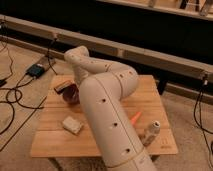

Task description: Drag the ceramic bowl in a circle

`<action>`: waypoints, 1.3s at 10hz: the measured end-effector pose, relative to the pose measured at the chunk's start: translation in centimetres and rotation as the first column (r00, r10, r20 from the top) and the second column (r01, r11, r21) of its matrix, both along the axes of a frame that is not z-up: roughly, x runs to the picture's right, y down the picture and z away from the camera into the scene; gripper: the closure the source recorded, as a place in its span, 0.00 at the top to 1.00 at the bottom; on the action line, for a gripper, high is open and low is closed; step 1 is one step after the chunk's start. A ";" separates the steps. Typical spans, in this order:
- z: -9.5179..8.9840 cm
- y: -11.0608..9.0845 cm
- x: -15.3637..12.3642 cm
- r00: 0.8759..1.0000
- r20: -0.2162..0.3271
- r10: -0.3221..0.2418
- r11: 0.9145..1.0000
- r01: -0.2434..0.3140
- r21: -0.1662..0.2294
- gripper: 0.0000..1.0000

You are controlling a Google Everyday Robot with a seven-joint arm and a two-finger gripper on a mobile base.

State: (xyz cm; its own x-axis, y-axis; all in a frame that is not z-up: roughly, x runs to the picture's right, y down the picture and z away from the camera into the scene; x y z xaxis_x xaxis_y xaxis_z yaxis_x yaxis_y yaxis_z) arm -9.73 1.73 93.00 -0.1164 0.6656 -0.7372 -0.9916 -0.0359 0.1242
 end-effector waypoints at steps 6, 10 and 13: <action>-1.1 2.8 8.0 0.992 -0.105 0.063 0.997 -0.067 -0.032 0.00; -2.9 5.5 5.2 0.999 -0.025 0.036 0.997 -0.037 -0.065 0.00; -3.9 5.7 3.7 0.999 0.026 0.030 0.998 -0.028 -0.062 0.00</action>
State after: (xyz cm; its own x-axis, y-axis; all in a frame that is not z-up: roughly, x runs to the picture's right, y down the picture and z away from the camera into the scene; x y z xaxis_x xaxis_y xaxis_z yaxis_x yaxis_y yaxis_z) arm -5.99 7.44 89.14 -0.1150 0.6151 -0.7800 -0.9932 -0.0578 0.1009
